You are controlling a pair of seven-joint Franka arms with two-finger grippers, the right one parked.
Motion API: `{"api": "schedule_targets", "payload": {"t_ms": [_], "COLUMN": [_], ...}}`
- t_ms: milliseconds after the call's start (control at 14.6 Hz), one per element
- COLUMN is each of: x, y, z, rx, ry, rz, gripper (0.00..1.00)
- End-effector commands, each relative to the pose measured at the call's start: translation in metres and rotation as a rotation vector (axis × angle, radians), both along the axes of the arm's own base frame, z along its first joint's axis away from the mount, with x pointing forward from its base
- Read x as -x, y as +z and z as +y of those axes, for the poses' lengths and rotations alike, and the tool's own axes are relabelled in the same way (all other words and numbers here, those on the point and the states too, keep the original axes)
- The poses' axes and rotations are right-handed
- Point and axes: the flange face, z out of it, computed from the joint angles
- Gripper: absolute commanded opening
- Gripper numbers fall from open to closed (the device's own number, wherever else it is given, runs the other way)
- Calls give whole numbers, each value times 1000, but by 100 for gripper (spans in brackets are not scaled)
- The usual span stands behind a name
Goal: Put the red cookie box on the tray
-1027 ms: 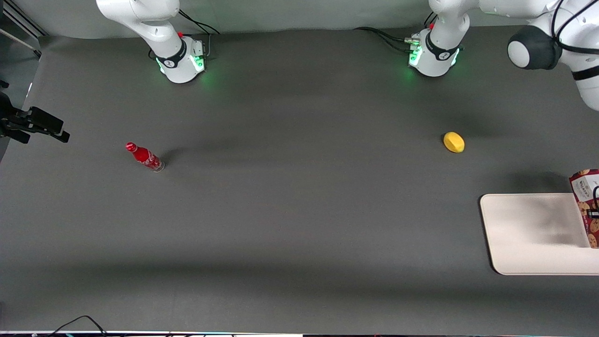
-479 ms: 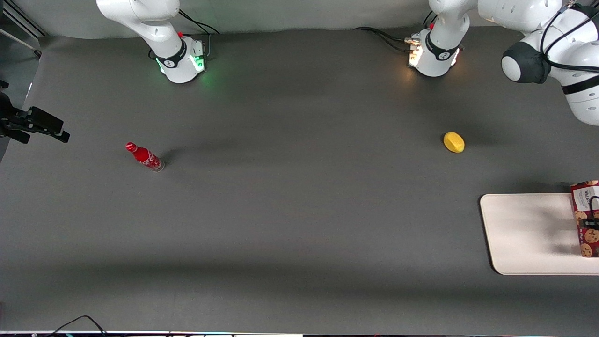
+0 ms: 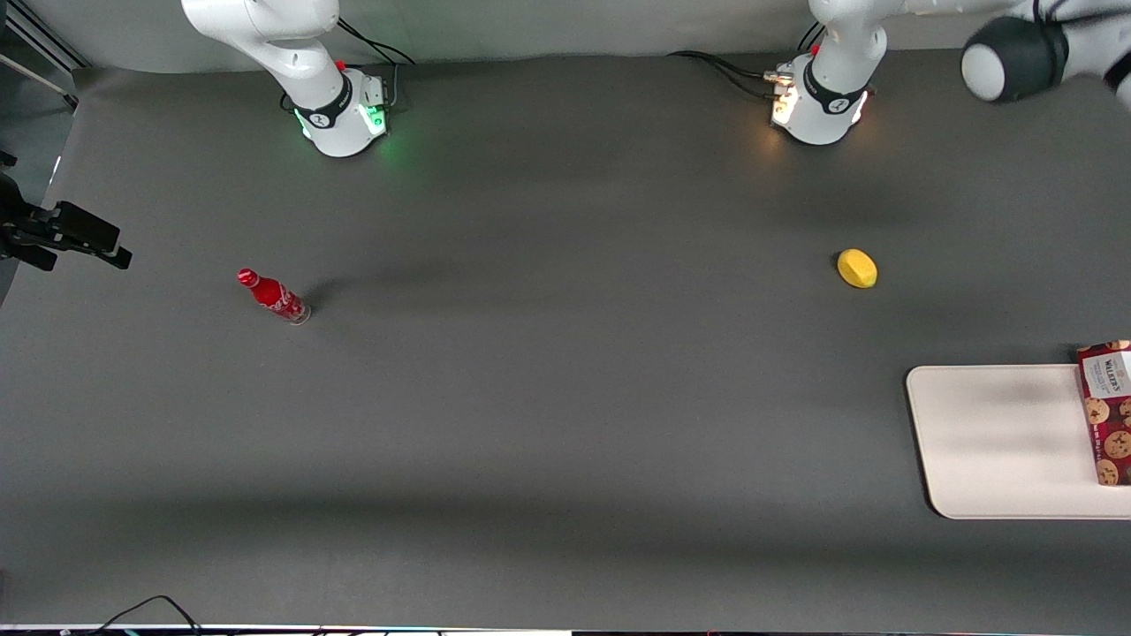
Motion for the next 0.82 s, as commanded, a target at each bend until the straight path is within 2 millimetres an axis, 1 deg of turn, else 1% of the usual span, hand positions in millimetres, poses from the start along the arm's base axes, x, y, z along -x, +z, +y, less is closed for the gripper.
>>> {"api": "schedule_targets", "payload": {"t_ms": [0, 68, 137, 205, 274, 342, 479, 548, 616, 685, 753], "x": [40, 57, 72, 89, 106, 124, 159, 176, 185, 183, 175], "y": [104, 130, 152, 167, 176, 178, 171, 163, 160, 161, 161], "z": [-91, -119, -150, -177, -202, -221, -250, -254, -257, -258, -257], "rx": [117, 141, 160, 165, 169, 171, 153, 147, 144, 146, 154], "ry": [-33, 26, 81, 104, 94, 89, 118, 118, 119, 105, 88], "rz": [42, 55, 65, 86, 94, 101, 55, 33, 22, 20, 20], "gripper": [100, 100, 100, 100, 100, 100, 100, 100, 100, 100, 100]}}
